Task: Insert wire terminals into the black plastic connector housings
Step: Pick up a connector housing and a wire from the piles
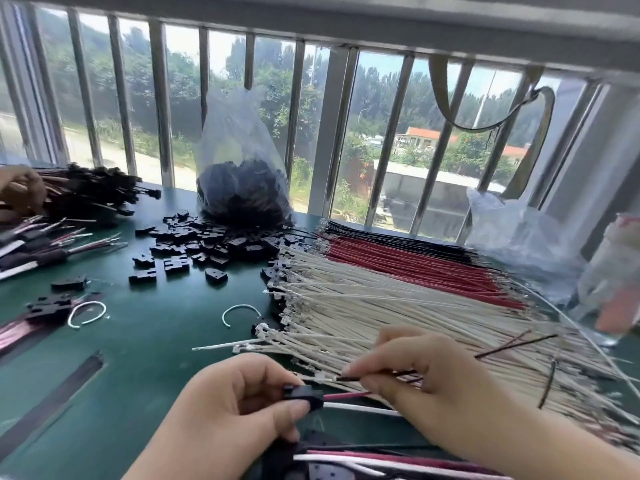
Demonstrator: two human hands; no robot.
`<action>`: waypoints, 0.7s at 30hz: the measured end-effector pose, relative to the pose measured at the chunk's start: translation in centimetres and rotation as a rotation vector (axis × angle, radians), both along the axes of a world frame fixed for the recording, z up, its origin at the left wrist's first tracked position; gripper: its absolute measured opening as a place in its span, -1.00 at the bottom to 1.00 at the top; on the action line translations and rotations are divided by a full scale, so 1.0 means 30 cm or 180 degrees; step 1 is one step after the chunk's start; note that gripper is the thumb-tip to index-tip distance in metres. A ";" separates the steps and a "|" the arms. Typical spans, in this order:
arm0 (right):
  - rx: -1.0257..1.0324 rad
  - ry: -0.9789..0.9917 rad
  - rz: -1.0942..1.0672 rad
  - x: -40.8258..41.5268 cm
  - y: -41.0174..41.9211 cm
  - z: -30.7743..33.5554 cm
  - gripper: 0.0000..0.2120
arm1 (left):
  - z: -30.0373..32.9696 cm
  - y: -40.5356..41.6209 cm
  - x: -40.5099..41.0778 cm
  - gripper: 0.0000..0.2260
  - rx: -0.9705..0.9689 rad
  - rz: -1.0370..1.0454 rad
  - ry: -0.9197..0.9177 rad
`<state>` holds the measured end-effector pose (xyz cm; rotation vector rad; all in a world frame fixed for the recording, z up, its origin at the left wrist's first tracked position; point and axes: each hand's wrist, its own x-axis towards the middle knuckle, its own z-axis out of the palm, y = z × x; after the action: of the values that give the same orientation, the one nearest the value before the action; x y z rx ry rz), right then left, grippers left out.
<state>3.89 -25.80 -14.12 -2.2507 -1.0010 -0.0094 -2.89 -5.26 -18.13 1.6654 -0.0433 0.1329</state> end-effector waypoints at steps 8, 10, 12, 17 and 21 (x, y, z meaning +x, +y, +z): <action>-0.0005 0.0028 -0.0104 -0.002 -0.011 0.007 -0.71 | -0.006 0.002 0.003 -0.80 0.0018 0.0038 -0.0009; -0.0063 0.0036 -0.0058 -0.006 -0.009 0.006 -0.70 | -0.006 0.000 0.003 -0.80 0.0005 0.0036 -0.0022; -0.0129 0.0092 -0.0033 -0.008 -0.007 0.004 -0.70 | -0.006 0.001 0.003 -0.79 0.0011 0.0049 -0.0042; -0.0064 0.0137 -0.0051 -0.007 -0.006 0.007 -0.70 | -0.005 -0.001 0.003 -0.77 0.0033 0.0046 -0.0023; -0.0152 0.0132 0.0034 -0.015 0.006 -0.001 -0.71 | -0.005 -0.004 0.003 -0.77 0.0080 -0.0008 -0.0018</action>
<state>3.44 -25.63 -14.14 -2.2794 -1.0008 0.0663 -2.79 -5.39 -18.28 1.6900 -0.0513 0.1356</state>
